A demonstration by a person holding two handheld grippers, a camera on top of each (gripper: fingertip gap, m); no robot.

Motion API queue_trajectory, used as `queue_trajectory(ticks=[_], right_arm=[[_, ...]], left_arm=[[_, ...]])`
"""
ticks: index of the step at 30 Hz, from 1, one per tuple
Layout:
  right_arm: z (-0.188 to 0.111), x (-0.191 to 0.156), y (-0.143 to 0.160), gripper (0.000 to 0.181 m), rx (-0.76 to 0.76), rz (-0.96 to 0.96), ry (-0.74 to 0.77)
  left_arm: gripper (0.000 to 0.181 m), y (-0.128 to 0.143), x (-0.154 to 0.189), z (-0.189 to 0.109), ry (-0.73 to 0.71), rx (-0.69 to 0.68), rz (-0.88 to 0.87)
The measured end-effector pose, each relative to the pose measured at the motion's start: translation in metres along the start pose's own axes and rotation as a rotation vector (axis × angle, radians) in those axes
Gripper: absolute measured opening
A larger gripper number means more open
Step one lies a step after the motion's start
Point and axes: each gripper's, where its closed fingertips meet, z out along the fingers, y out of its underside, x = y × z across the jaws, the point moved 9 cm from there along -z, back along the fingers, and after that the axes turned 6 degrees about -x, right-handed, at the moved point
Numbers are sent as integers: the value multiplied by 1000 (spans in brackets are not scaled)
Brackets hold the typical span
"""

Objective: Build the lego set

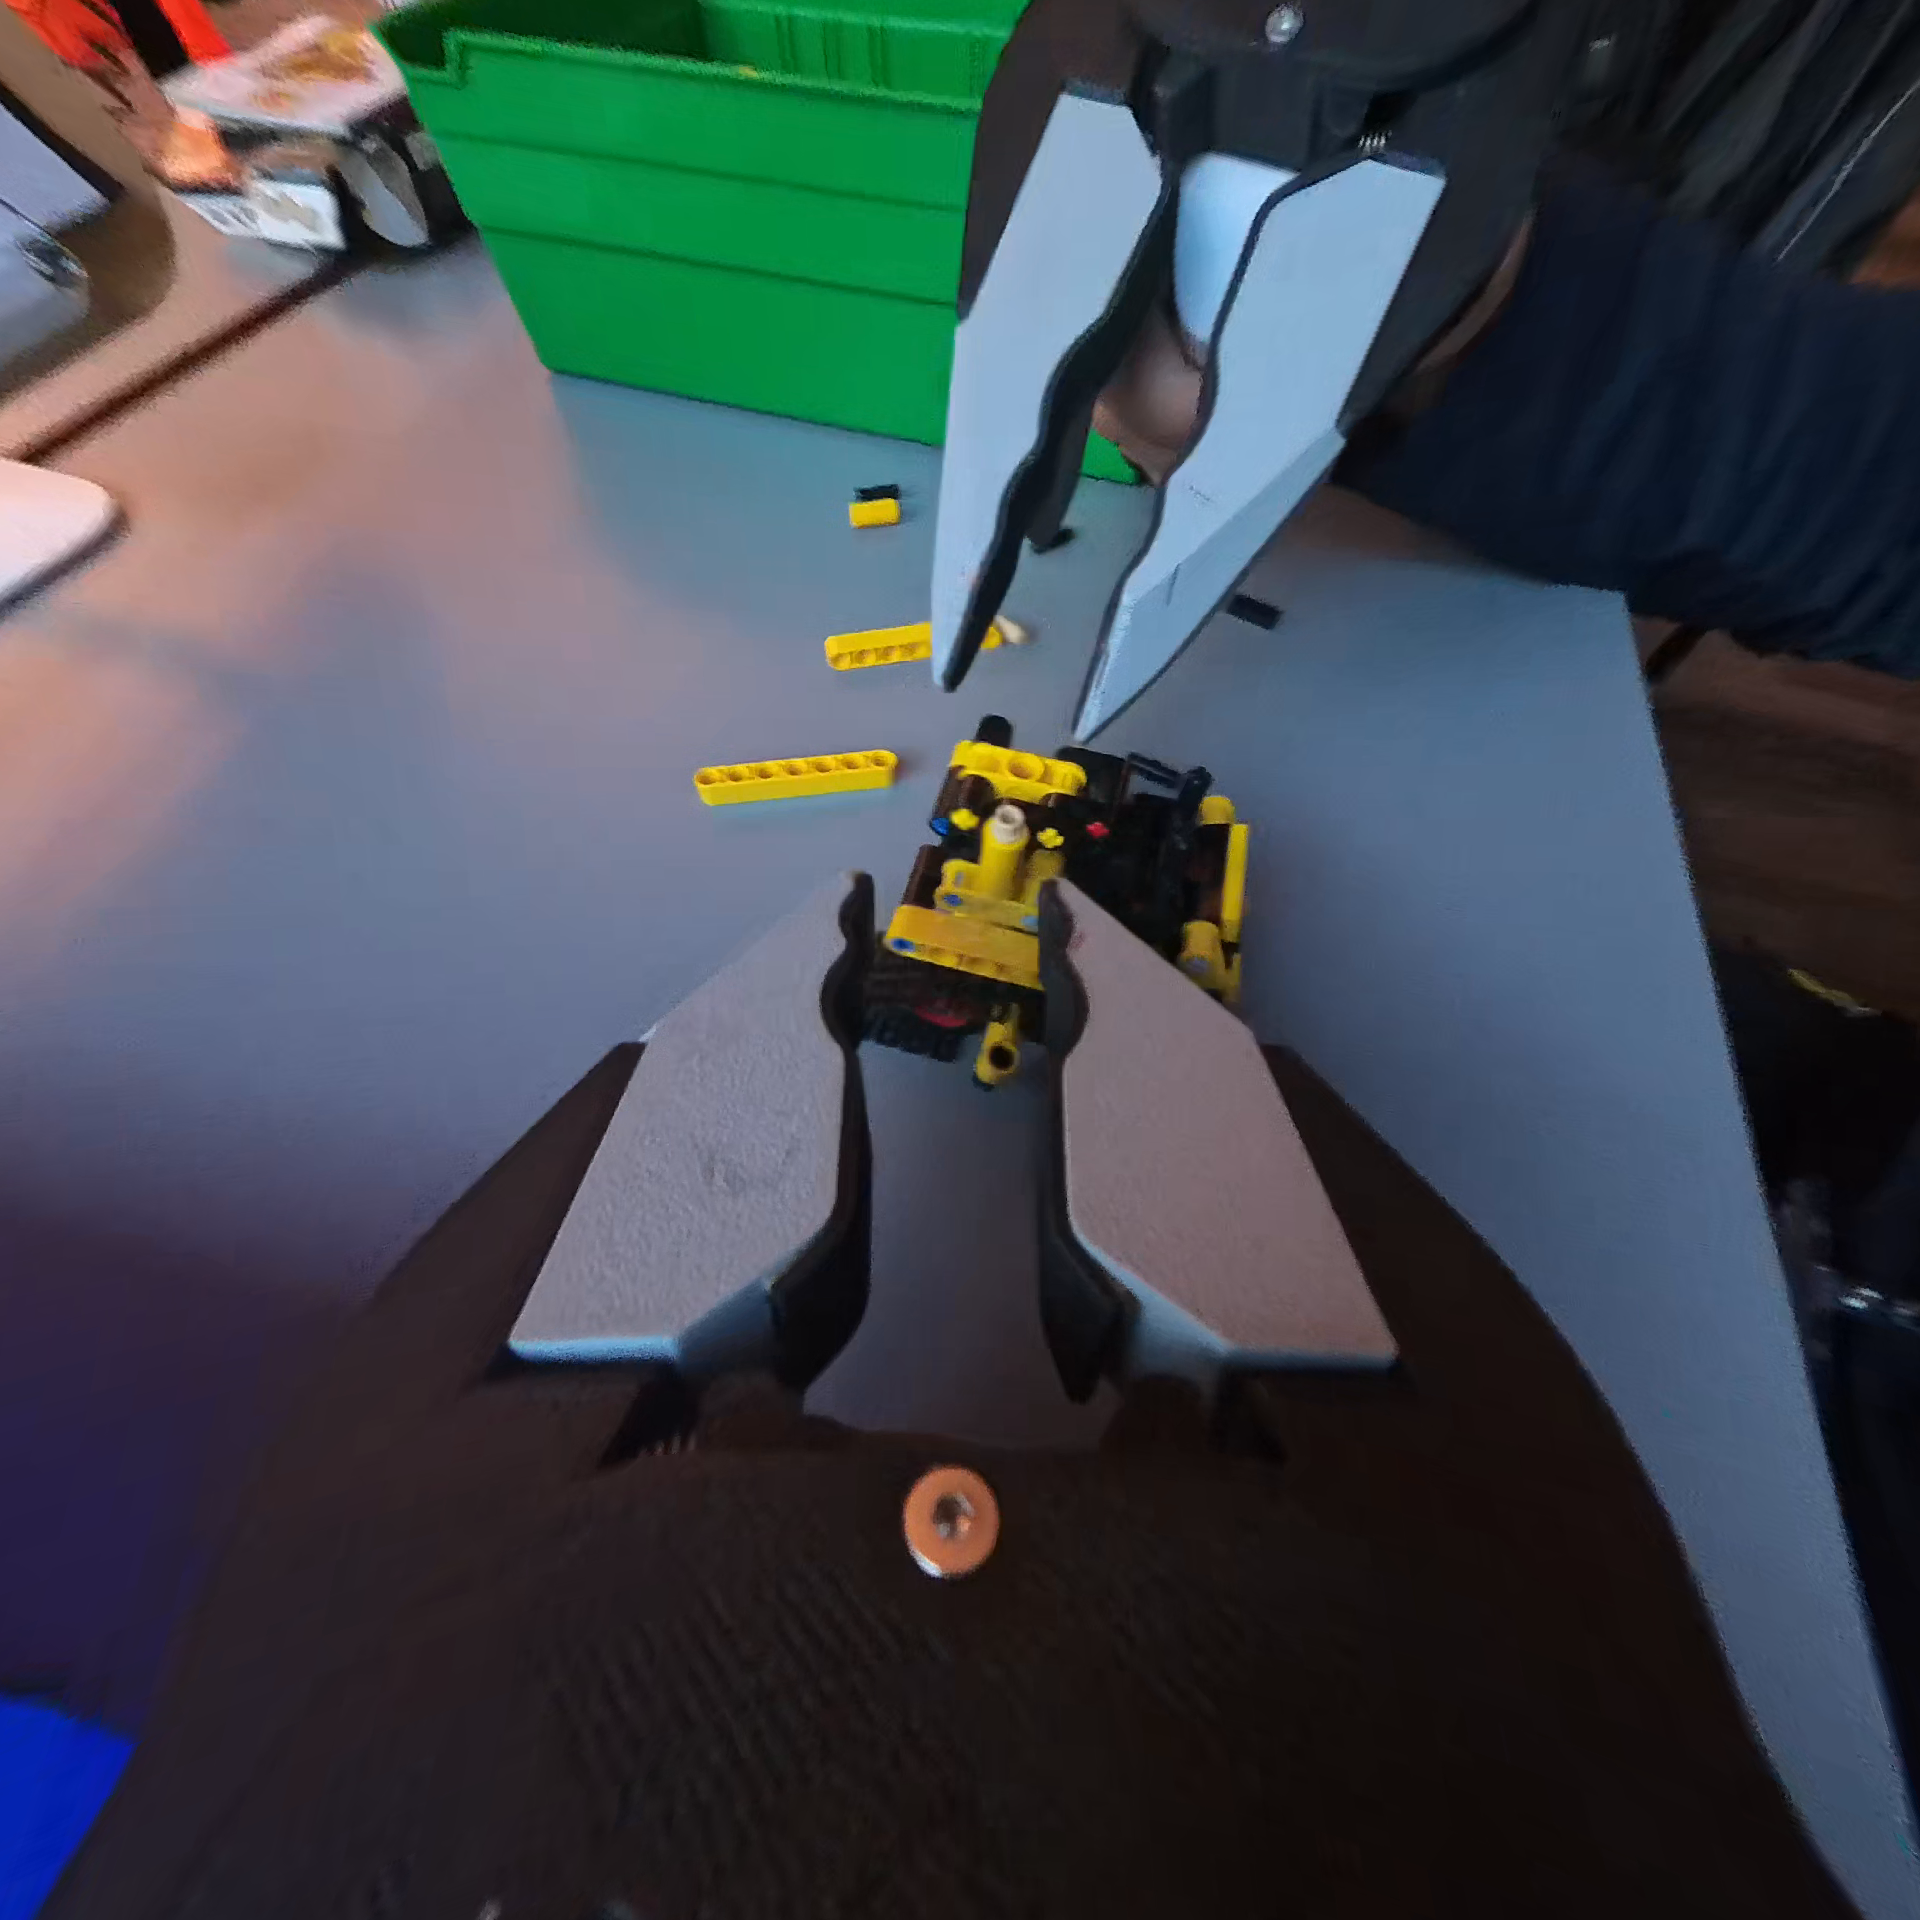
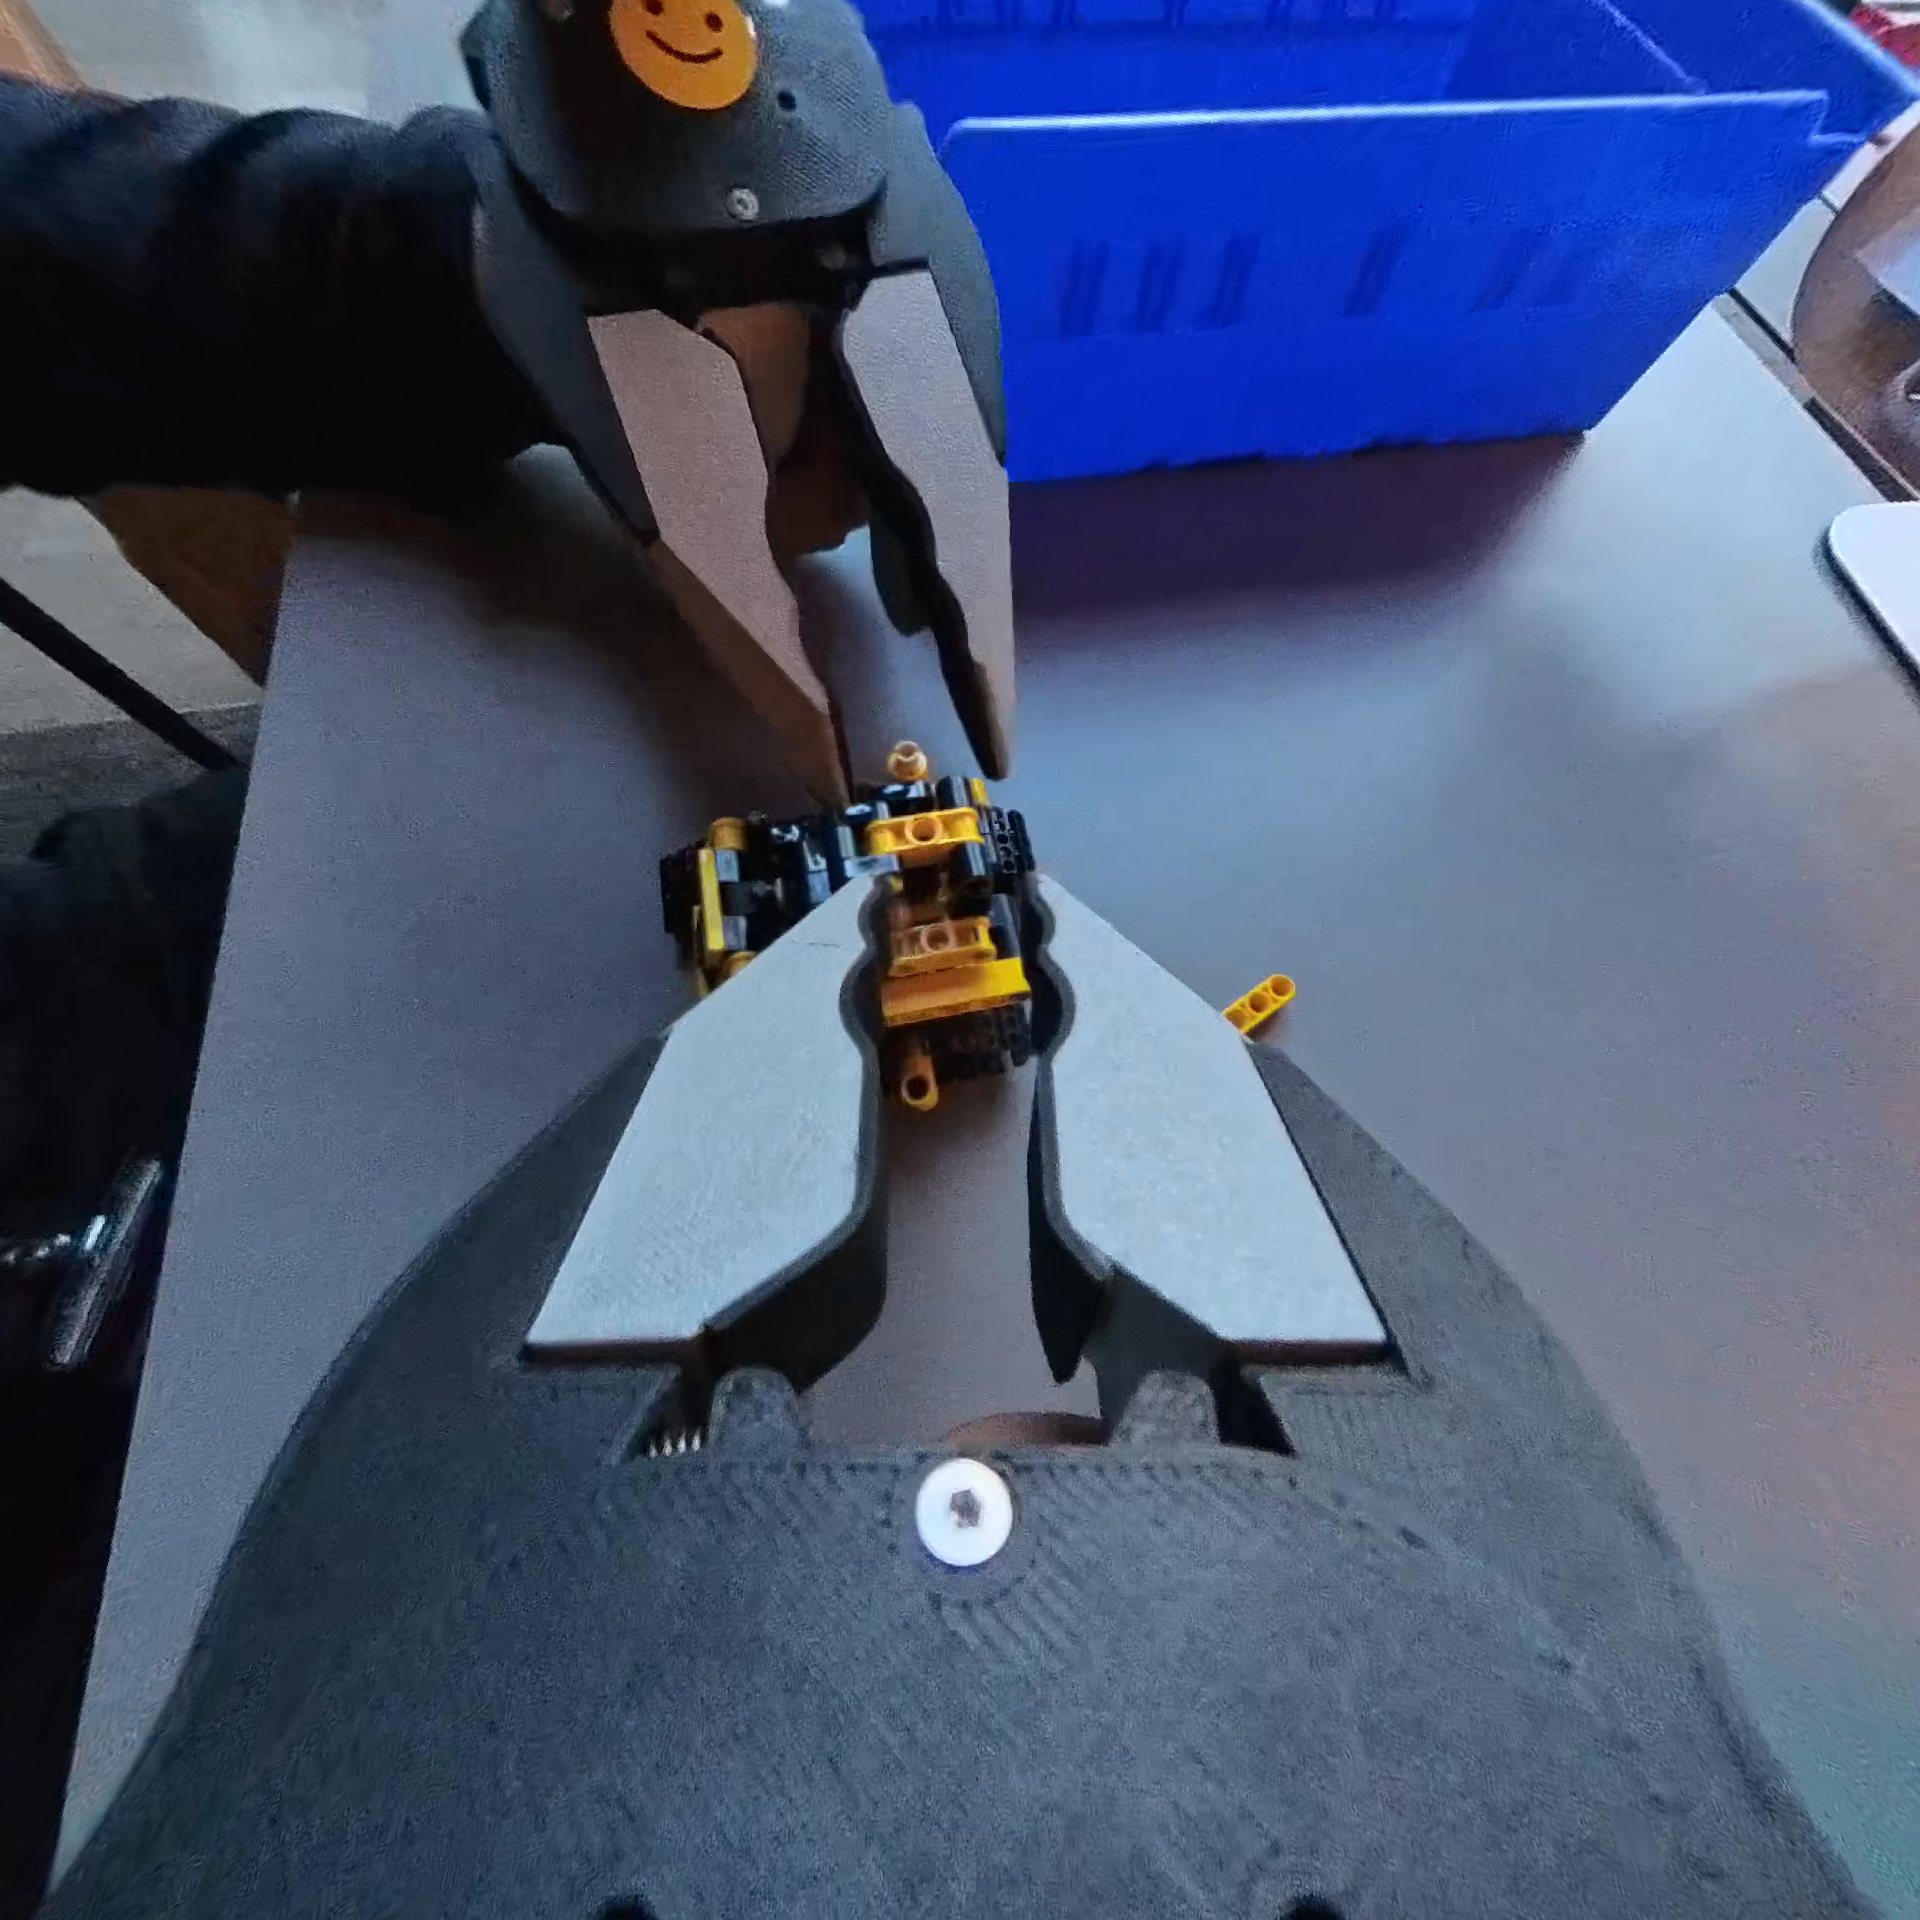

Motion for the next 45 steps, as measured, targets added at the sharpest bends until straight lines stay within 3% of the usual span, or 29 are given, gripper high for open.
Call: queue_trajectory(ticks=[4,13,16,21,32,38,42,45], right_arm=[[11,3,5,16,-58,16,44],[23,10,3,8,63,110,24],[24,15,5,23,42,162,16],[11,18,4,17,72,168,5],[2,-8,8,16,82,39,-121],[11,-8,9,1,68,50,-130],[14,-4,8,2,79,167,-183],[17,2,11,3,101,319,-283]], left_arm=[[26,2,4,6,26,-37,16],[25,1,2,6,27,-24,-23],[28,-1,1,2,21,-26,-17],[28,-12,-6,-24,-12,118,-47],[29,-3,-7,-6,32,55,-59],[29,-2,-7,2,53,35,-84],[24,0,-11,1,9,6,-85],[26,-6,-10,-14,7,77,-76]])
